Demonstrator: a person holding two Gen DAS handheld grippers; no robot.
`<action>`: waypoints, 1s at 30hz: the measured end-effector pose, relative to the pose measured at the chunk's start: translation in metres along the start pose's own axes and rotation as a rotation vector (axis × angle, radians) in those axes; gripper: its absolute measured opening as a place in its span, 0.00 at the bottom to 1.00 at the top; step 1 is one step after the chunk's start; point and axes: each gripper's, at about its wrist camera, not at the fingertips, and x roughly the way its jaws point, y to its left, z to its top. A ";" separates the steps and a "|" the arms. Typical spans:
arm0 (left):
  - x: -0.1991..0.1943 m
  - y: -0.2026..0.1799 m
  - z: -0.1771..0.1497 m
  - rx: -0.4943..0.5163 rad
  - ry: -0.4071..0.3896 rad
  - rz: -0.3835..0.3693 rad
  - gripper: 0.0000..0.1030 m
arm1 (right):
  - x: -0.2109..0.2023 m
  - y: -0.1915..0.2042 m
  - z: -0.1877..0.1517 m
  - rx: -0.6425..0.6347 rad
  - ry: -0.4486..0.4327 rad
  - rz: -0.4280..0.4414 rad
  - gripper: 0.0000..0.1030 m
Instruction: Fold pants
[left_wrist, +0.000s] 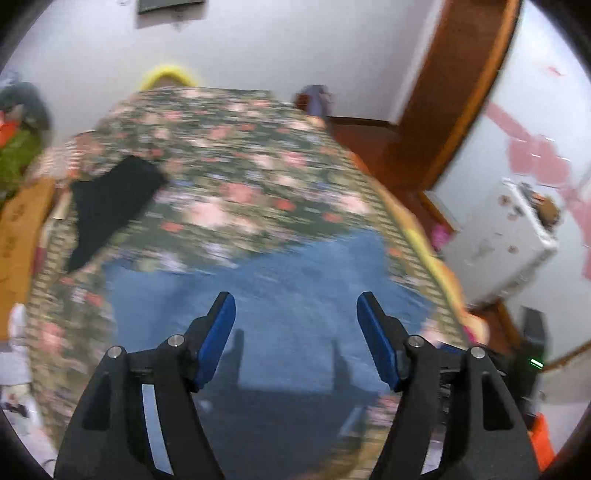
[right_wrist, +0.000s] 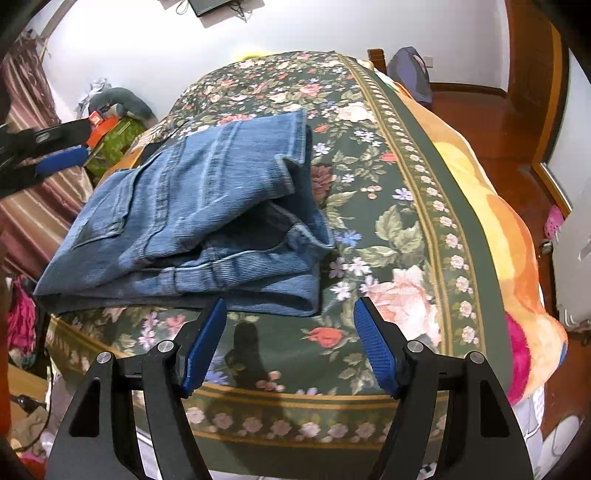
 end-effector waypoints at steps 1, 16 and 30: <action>0.004 0.015 0.008 0.000 0.010 0.032 0.68 | 0.000 0.003 0.000 -0.002 0.001 0.005 0.66; 0.119 0.144 0.015 0.078 0.237 0.252 0.69 | 0.036 0.049 0.023 -0.044 0.073 0.077 0.69; 0.049 0.194 -0.059 -0.084 0.179 0.115 0.75 | 0.079 0.050 0.090 -0.141 0.042 -0.087 0.68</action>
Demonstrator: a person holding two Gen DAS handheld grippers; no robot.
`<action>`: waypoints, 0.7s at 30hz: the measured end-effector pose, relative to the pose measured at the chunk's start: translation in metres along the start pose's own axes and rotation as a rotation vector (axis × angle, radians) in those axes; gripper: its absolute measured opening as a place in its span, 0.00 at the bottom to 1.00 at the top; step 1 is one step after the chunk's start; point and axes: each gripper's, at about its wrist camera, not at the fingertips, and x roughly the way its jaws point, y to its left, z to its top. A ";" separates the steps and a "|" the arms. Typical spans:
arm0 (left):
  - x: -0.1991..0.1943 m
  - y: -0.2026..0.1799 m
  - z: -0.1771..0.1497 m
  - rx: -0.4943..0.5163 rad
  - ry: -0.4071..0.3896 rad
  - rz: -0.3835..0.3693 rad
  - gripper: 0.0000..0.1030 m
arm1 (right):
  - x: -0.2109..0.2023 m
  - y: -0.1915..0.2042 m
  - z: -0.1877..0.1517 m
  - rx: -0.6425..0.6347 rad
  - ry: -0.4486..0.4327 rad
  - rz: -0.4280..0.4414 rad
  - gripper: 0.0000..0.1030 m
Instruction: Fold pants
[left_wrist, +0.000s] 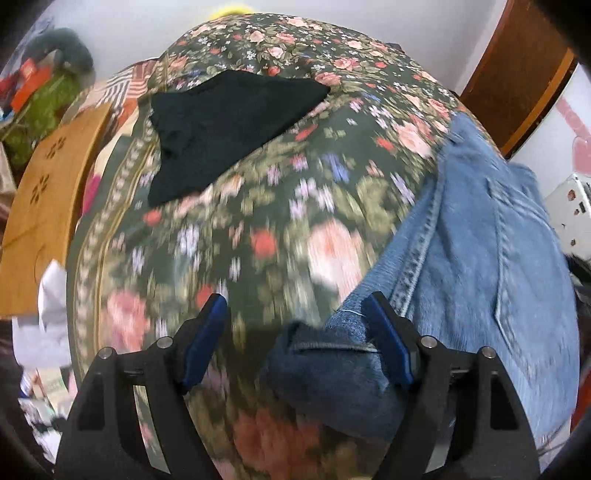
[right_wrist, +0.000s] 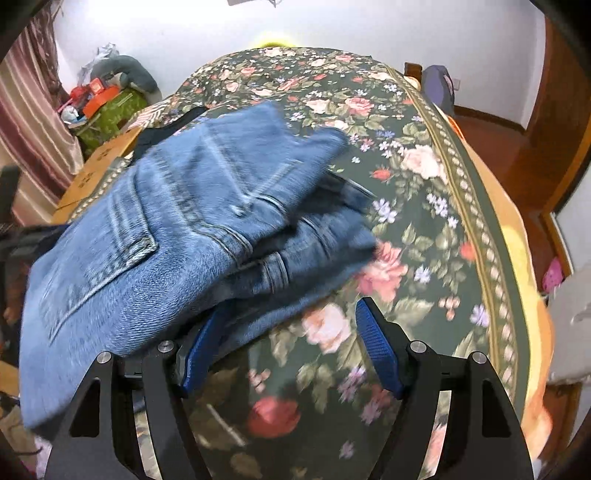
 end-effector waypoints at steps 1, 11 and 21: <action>-0.006 -0.003 -0.009 0.005 -0.003 -0.005 0.75 | -0.002 -0.003 0.000 -0.003 0.000 -0.015 0.68; -0.053 -0.062 -0.071 0.047 -0.037 -0.052 0.74 | -0.075 -0.006 -0.029 -0.025 -0.100 -0.043 0.68; -0.104 -0.111 -0.056 0.167 -0.193 -0.071 0.45 | -0.083 0.036 -0.062 -0.054 -0.096 0.086 0.64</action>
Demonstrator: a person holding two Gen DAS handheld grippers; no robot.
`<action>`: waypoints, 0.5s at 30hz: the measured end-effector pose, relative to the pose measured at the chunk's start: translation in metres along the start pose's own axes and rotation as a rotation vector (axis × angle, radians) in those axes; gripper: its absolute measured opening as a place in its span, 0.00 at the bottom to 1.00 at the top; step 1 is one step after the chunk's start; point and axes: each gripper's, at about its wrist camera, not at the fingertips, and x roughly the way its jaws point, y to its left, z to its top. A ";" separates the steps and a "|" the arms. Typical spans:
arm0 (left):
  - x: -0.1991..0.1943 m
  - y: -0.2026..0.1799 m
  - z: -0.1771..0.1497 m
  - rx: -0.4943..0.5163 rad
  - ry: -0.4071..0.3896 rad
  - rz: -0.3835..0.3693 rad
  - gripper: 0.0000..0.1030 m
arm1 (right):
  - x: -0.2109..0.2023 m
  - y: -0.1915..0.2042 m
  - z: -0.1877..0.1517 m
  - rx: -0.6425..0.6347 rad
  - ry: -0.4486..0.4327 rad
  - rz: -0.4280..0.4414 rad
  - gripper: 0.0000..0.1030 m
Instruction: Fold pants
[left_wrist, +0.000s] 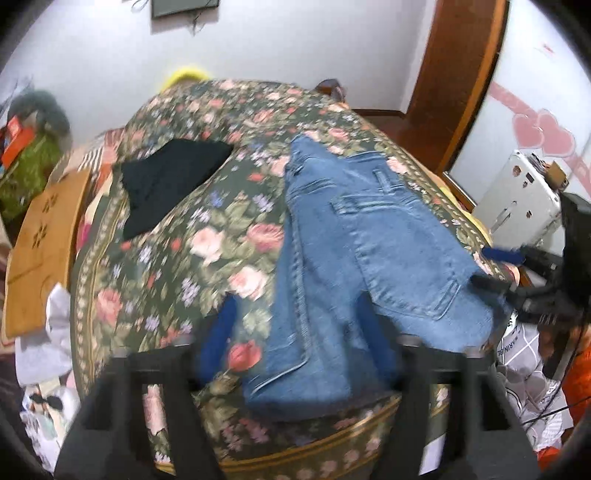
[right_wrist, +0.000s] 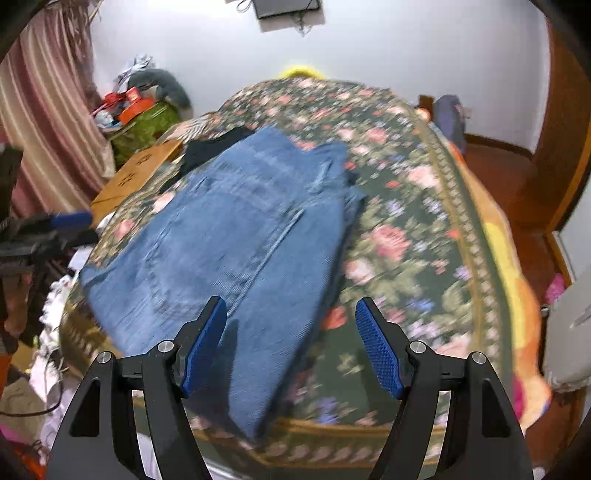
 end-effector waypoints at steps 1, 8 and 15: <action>0.007 -0.006 0.001 0.009 0.018 -0.006 0.30 | 0.005 0.003 -0.003 0.004 0.015 0.014 0.62; 0.048 -0.018 -0.019 0.047 0.090 -0.025 0.12 | 0.017 0.005 -0.014 0.023 0.034 0.010 0.35; 0.048 -0.019 -0.016 0.073 0.113 -0.013 0.13 | 0.017 0.002 -0.015 0.008 0.067 0.035 0.35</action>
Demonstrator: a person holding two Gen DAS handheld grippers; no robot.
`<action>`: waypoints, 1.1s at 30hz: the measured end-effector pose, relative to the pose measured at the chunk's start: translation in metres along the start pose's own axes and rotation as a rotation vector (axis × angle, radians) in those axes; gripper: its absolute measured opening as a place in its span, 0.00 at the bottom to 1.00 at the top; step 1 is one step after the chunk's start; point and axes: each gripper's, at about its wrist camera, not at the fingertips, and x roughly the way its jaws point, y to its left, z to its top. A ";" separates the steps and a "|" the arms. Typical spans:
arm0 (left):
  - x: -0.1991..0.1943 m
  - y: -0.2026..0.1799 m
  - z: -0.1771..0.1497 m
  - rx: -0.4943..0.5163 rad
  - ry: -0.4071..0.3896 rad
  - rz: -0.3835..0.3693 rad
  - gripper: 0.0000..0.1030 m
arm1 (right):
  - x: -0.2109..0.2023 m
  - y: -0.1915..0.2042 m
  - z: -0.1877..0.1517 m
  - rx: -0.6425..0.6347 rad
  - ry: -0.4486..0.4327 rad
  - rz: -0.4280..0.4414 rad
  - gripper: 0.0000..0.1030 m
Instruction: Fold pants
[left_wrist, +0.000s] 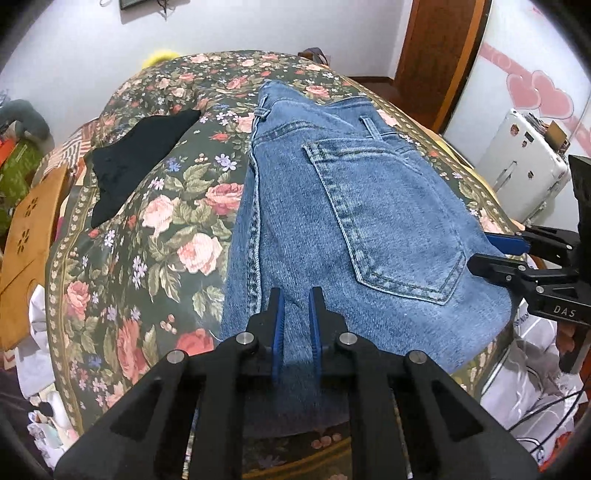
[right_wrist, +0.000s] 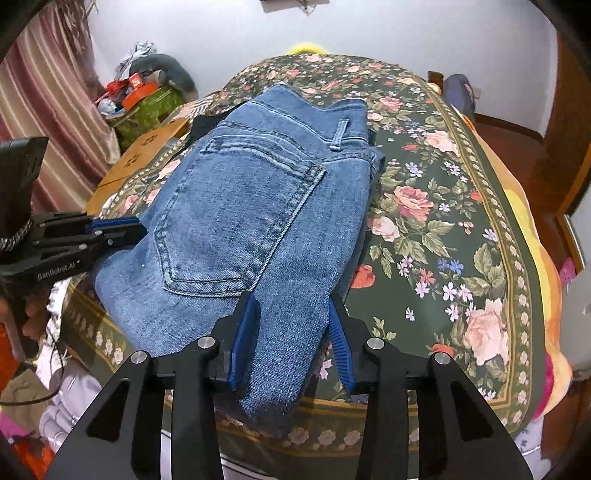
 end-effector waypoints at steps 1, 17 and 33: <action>-0.004 0.001 0.005 0.008 -0.007 0.004 0.13 | -0.002 -0.002 0.004 -0.003 0.009 0.015 0.35; 0.033 0.024 0.151 0.012 -0.119 -0.037 0.28 | 0.030 -0.060 0.108 0.035 -0.145 -0.049 0.52; 0.108 0.022 0.154 0.067 -0.042 -0.049 0.26 | 0.097 -0.075 0.140 0.049 -0.151 0.020 0.11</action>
